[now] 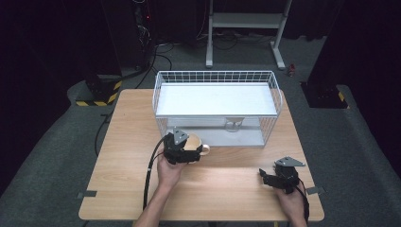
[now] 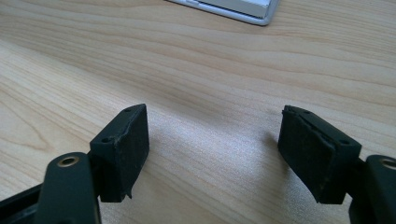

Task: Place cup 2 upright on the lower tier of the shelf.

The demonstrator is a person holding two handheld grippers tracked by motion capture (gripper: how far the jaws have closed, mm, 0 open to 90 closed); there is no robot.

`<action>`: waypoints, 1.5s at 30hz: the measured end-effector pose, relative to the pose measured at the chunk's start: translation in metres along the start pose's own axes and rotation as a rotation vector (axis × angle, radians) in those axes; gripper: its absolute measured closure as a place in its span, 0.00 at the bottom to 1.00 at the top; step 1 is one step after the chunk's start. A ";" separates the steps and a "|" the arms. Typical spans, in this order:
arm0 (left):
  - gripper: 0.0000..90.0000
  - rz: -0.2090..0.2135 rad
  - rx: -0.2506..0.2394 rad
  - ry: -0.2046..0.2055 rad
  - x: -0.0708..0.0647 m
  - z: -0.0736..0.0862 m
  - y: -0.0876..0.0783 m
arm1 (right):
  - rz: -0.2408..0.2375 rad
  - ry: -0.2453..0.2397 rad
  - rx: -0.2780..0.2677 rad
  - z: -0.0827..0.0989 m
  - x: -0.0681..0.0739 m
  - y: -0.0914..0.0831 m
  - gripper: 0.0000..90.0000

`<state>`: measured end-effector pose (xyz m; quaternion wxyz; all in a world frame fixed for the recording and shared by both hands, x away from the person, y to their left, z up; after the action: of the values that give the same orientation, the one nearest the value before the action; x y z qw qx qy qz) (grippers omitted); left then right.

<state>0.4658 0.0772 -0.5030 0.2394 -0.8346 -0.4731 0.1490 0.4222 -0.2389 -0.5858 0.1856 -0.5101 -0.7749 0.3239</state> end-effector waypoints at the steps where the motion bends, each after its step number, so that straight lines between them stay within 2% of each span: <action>1: 0.11 0.002 0.002 -0.011 0.001 0.000 0.001 | 0.000 0.004 0.001 0.000 0.000 0.000 0.28; 11: 0.11 -0.037 0.007 -0.049 0.012 0.000 0.014 | 0.000 0.003 0.001 0.000 0.000 0.000 0.28; 15: 0.11 -0.061 0.013 -0.020 0.014 -0.004 0.017 | 0.000 0.004 0.001 0.000 0.000 0.000 0.28; 19: 0.11 -0.066 0.015 0.002 0.013 -0.006 0.022 | 0.000 0.003 0.001 0.000 0.000 0.000 0.28; 35: 0.11 -0.058 -0.037 -0.052 0.020 -0.009 0.032 | 0.000 0.003 0.001 0.000 0.000 0.000 0.28; 45: 0.11 -0.073 -0.064 -0.055 0.023 -0.012 0.037 | 0.000 0.003 0.001 0.000 0.000 0.000 0.28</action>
<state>0.5099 0.0781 -0.5138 0.2048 -0.8195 -0.5144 0.1478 0.4220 -0.2387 -0.5858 0.1869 -0.5104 -0.7744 0.3237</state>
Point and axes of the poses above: each handheld gripper's, and its own axes: y roughly forward along the jaws, z roughly out of its underside, x roughly to its left, the point moved 9 cm from there along y, roughly forward along the jaws, and after that the axes turned 2 degrees about z, right-handed, at the moved point
